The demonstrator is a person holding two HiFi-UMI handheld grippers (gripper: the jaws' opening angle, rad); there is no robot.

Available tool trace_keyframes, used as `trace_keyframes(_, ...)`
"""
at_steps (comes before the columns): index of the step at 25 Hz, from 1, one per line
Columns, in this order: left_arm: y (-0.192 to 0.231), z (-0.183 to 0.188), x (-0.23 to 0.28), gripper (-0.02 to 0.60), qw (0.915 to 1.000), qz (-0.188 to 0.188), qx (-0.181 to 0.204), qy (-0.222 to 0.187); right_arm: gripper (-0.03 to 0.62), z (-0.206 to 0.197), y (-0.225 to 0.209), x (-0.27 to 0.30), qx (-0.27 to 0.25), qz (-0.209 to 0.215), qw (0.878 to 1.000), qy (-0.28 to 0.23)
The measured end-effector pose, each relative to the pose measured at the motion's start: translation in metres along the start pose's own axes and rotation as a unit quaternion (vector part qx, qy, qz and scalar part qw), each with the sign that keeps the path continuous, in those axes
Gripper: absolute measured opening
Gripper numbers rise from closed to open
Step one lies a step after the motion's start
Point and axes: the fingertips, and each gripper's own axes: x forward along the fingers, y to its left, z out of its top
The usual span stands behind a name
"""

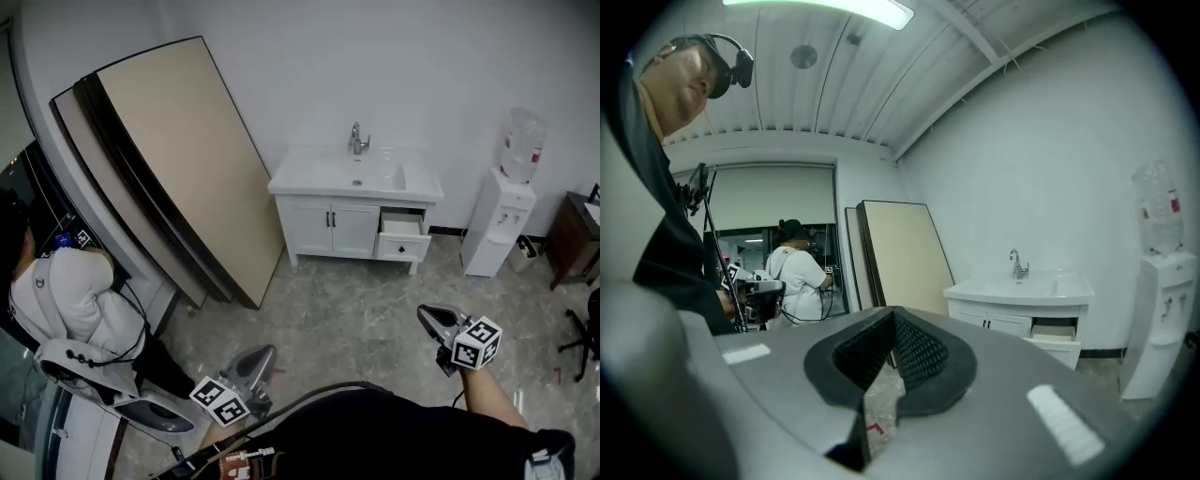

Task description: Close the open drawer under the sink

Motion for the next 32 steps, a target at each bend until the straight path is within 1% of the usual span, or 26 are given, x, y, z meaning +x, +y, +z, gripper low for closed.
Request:
trace_keyframes(6, 0.002, 0.013, 0.089, -0.002, 0.9999, 0.008, 0.009, -0.012, -0.002, 0.032, -0.081, 0.017, -0.016, 0.026, 1.000, 0.000)
trace_keyframes(11, -0.001, 0.007, 0.150, -0.002, 0.9998, 0.018, 0.006, -0.009, -0.002, 0.039, -0.146, 0.017, -0.008, 0.033, 0.999, 0.002)
trace_keyframes(15, 0.004, 0.003, 0.187, -0.002, 0.9998, 0.019, 0.006, -0.004, -0.002, 0.037, -0.182, 0.025, -0.001, 0.036, 0.999, 0.005)
trace_keyframes(18, 0.016, -0.001, 0.202, -0.002, 0.9998, 0.019, 0.003, 0.003, -0.002, 0.033, -0.198, 0.037, 0.005, 0.035, 0.999, 0.008)
trace_keyframes(22, 0.053, 0.002, 0.217, -0.002, 0.9999, 0.015, -0.007, -0.001, -0.002, 0.029, -0.216, 0.061, 0.007, 0.023, 1.000, 0.017)
trace_keyframes(26, 0.101, 0.011, 0.237, -0.002, 0.9998, -0.014, -0.011, 0.001, -0.002, 0.039, -0.227, 0.102, 0.005, -0.002, 1.000, 0.012)
trace_keyframes(32, 0.191, 0.057, 0.257, -0.002, 0.9985, -0.054, -0.008, 0.007, -0.002, 0.063, -0.223, 0.183, 0.000, -0.032, 0.999, 0.009)
